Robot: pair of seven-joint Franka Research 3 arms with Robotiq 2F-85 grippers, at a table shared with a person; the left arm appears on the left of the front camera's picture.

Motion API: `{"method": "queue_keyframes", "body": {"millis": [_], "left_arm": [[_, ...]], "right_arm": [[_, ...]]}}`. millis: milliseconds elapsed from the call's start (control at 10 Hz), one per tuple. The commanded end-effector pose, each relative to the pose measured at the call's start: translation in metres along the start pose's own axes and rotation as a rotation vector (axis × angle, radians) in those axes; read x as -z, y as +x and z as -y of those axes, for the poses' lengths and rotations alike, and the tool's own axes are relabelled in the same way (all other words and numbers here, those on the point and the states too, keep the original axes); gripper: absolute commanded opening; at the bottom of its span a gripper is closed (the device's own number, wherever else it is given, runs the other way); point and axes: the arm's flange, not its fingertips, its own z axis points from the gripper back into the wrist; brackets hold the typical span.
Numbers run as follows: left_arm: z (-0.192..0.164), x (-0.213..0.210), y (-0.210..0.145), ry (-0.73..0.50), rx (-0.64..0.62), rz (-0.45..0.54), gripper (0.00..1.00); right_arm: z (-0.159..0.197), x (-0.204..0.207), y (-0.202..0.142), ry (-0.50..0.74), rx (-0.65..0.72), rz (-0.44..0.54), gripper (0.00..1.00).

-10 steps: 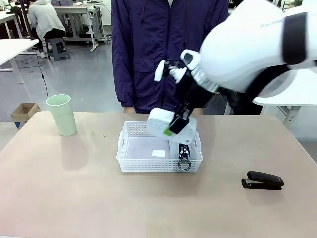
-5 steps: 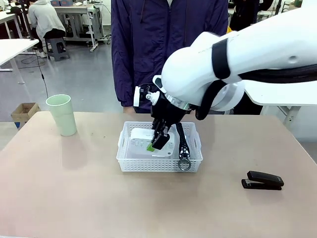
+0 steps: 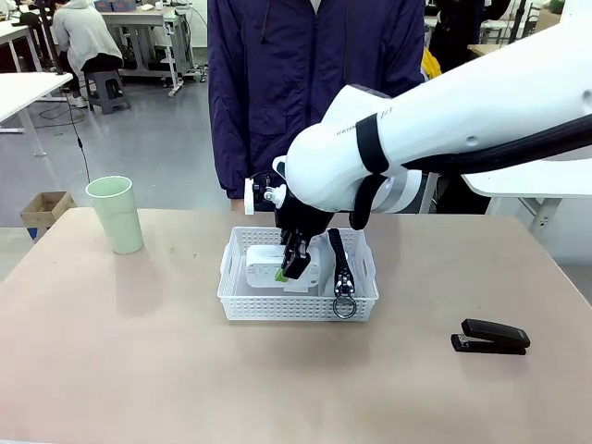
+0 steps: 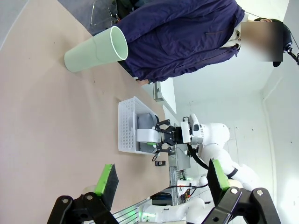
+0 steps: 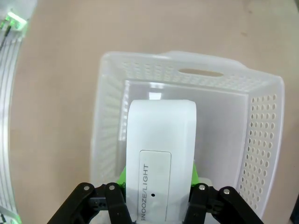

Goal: Efficiently arrange items inside the basket to fit them all.
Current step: Pick up the Digital clock and place it inside the Organizing basket.

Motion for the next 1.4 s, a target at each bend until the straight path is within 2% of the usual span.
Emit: {"method": "queue_keyframes", "body": {"millis": [0, 300, 700, 800, 900, 1300], "left_arm": [[0.001, 0.000, 0.001, -0.020, 0.021, 0.007, 1.00], [0.001, 0.000, 0.001, -0.020, 0.021, 0.007, 1.00], [0.001, 0.000, 0.001, -0.020, 0.021, 0.007, 1.00], [0.001, 0.000, 0.001, -0.020, 0.021, 0.007, 1.00], [0.001, 0.000, 0.001, -0.020, 0.021, 0.007, 1.00], [0.001, 0.000, 0.001, -0.020, 0.021, 0.007, 1.00]], "right_arm": [[0.022, 0.012, 0.007, -0.033, 0.051, -0.023, 0.46], [0.043, 0.026, 0.005, -0.027, 0.096, -0.058, 0.46], [0.042, 0.027, 0.005, -0.022, 0.120, -0.068, 0.46], [0.041, 0.026, 0.004, -0.004, 0.123, -0.079, 0.89], [0.041, 0.026, 0.003, 0.003, 0.125, -0.079, 1.00], [0.040, 0.022, 0.006, 0.043, 0.144, -0.060, 1.00]]}}
